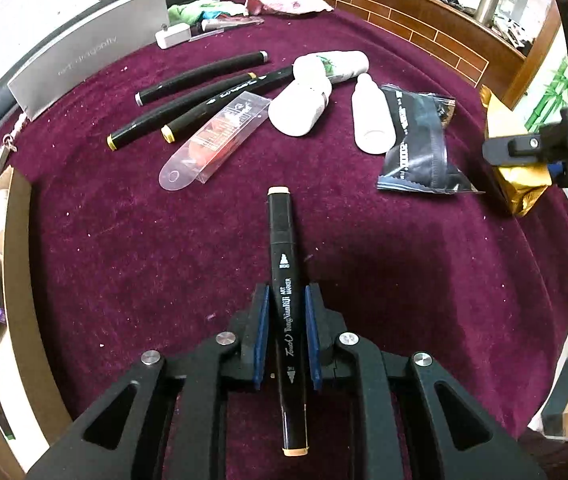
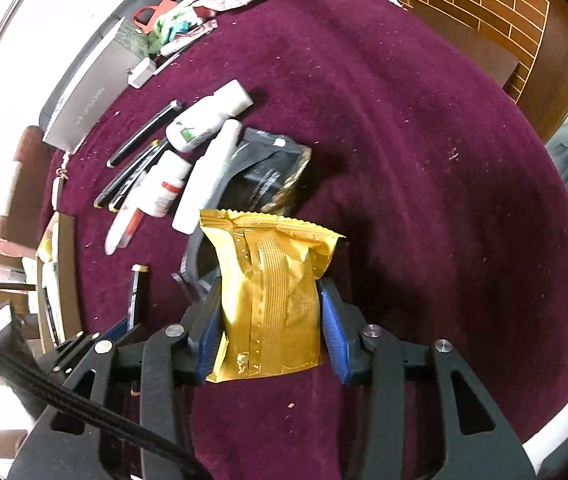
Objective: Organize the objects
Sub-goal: 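Grasp black marker with left tool while right tool grasps yellow snack packet, then lower black marker and yellow packet into the box and open both tools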
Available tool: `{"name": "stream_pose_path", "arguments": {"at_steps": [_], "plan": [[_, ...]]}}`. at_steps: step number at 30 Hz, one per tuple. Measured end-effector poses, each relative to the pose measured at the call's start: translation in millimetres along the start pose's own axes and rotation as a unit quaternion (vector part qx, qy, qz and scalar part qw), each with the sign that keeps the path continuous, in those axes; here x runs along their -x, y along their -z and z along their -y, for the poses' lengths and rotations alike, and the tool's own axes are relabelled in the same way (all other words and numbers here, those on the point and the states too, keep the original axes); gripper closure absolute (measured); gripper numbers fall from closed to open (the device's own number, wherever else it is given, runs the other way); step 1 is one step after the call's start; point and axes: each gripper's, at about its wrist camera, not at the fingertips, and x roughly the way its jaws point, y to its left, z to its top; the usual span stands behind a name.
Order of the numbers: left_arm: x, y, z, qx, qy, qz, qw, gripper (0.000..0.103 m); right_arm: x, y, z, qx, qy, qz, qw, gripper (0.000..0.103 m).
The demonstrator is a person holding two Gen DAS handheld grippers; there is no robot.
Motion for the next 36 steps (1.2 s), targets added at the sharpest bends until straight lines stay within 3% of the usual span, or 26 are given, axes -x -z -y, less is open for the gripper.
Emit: {"name": "stream_pose_path", "arguments": {"at_steps": [2, 10, 17, 22, 36], "plan": [[5.3, 1.1, -11.5, 0.032, 0.044, -0.005, 0.9985, 0.092, 1.5, 0.5, -10.0, 0.007, -0.004, 0.001, 1.0, 0.06], [48.5, 19.4, -50.9, 0.103, 0.085, 0.031, 0.9906, 0.092, -4.2, 5.2, -57.5, 0.051, -0.031, -0.007, 0.998, 0.06], [93.5, 39.9, -93.4, 0.155, 0.094, 0.059, 0.9817, 0.092, -19.0, 16.2, -102.0, 0.084, -0.059, -0.029, 0.994, 0.06], [112.5, 57.7, -122.1, 0.185, 0.088, 0.068, 0.9764, 0.092, -27.7, 24.7, -131.6, 0.104, -0.077, -0.043, 0.991, 0.06], [136.8, 107.7, -197.4, 0.234, 0.017, 0.07, 0.9696, 0.092, -62.1, 54.5, -227.2, 0.165, -0.119, -0.089, 0.975, 0.06]]}}
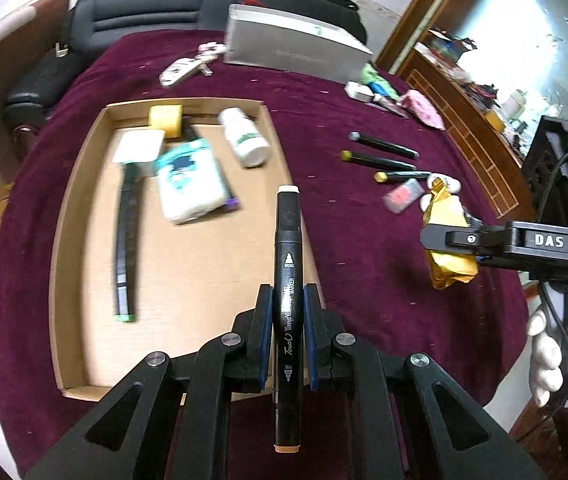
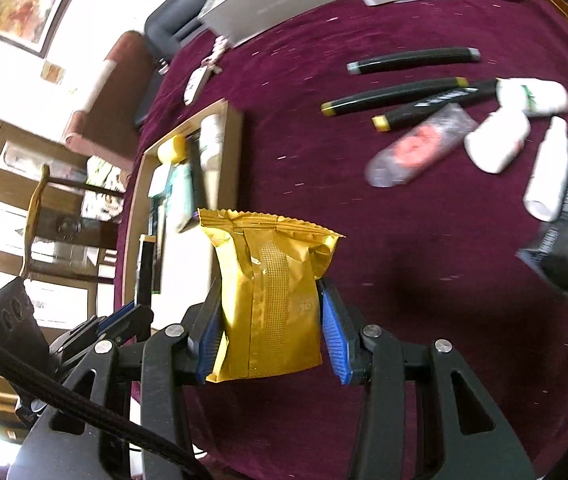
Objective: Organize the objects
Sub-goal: 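Lower black marker and yellow packet into the box and open both tools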
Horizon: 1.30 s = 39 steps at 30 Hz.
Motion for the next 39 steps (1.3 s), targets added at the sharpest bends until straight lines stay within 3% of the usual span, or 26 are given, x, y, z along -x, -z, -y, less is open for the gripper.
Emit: {"name": "stream_pose_path", "arguments": {"at_steps": [9, 20, 39], "plan": [[-0.8, 0.6, -41.7, 0.006, -0.034, -0.006, 0.9994, 0.092, -41.8, -5.9, -62.6, 0.051, -0.005, -0.029, 0.998, 0.06], [-22.6, -6.3, -71.8, 0.008, -0.029, -0.026, 0.9992, 0.092, -96.6, -16.5, -104.1, 0.075, 0.013, -0.065, 0.995, 0.06], [-55.9, -19.8, -98.5, 0.021, -0.006, -0.057, 0.9981, 0.092, -151.6, -33.6, -110.2, 0.097, 0.1, -0.083, 0.987, 0.06]]}}
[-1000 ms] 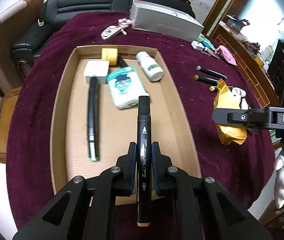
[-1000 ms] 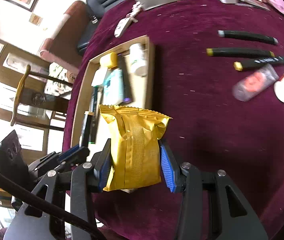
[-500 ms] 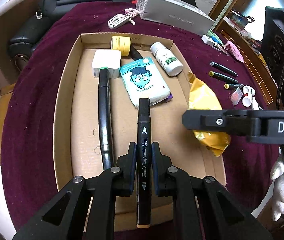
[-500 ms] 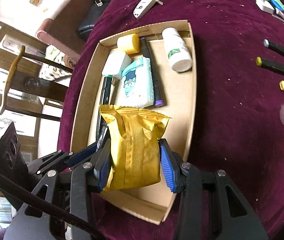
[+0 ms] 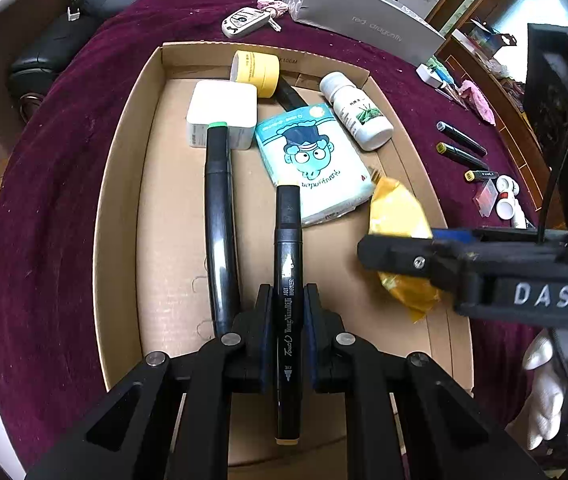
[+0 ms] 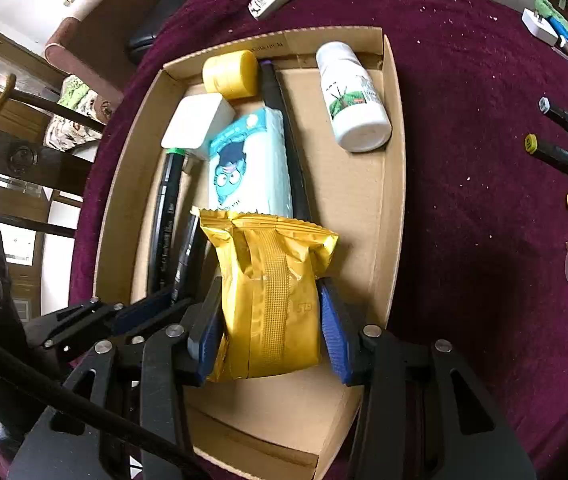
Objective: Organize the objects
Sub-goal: 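Lower black marker and yellow packet into the box and open both tools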
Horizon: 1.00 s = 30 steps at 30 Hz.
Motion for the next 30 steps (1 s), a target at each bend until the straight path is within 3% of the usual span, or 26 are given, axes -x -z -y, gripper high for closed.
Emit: {"name": "stream_pose_path", "arguments": {"at_steps": [15, 30], "plan": [[-5.0, -11.9, -3.7, 0.002, -0.003, 0.006, 1.0, 0.092, -2.7, 3.7, -2.1, 0.012, 0.046, -0.004, 0.999, 0.06], [-2.5, -12.8, -10.4, 0.027, -0.008, 0.011, 0.9995, 0.089, -5.9, 0.0, -7.4, 0.018, 0.058, -0.008, 0.998, 0.058]]}}
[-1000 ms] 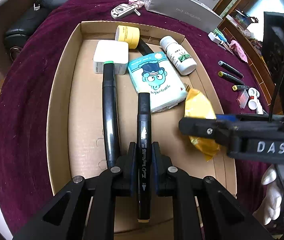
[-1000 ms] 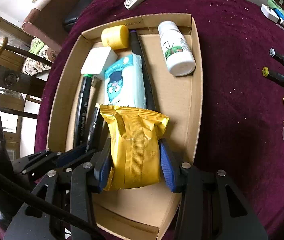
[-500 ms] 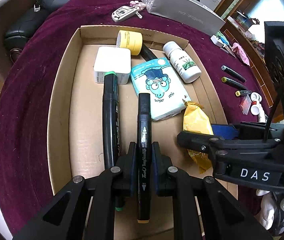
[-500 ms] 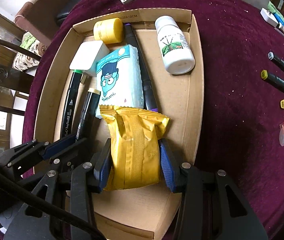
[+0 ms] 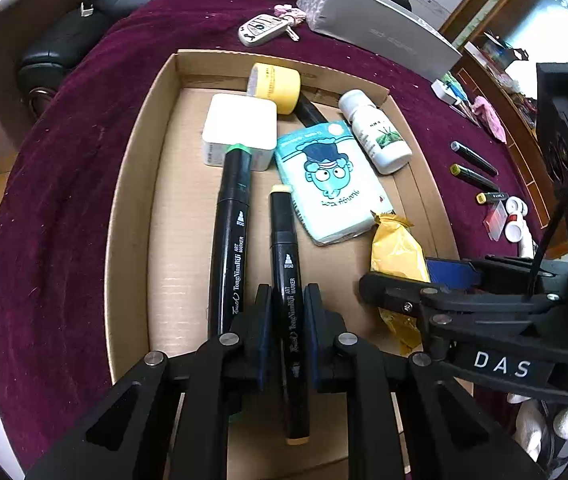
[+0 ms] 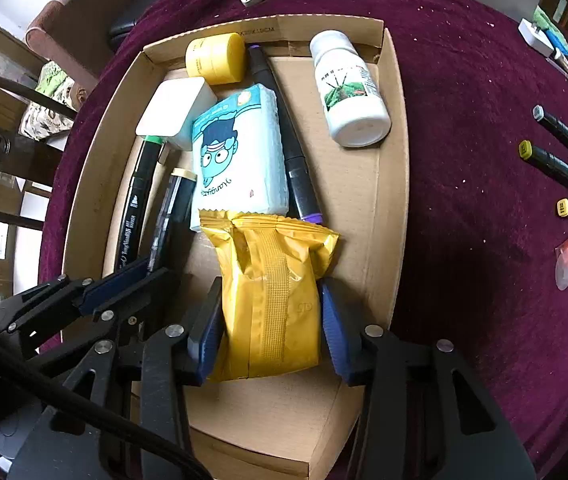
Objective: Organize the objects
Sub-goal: 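Lower black marker and yellow packet into the box and open both tools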
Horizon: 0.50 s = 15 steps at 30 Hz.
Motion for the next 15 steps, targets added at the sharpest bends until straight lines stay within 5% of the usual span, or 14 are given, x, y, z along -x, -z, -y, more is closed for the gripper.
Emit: {"name": "stream_pose_path", "arguments": {"at_steps": [15], "plan": [[29.0, 1.9, -11.6, 0.037, 0.016, 0.029, 0.9988, 0.068, -0.7, -1.8, -2.1, 0.003, 0.008, -0.007, 1.0, 0.048]]}}
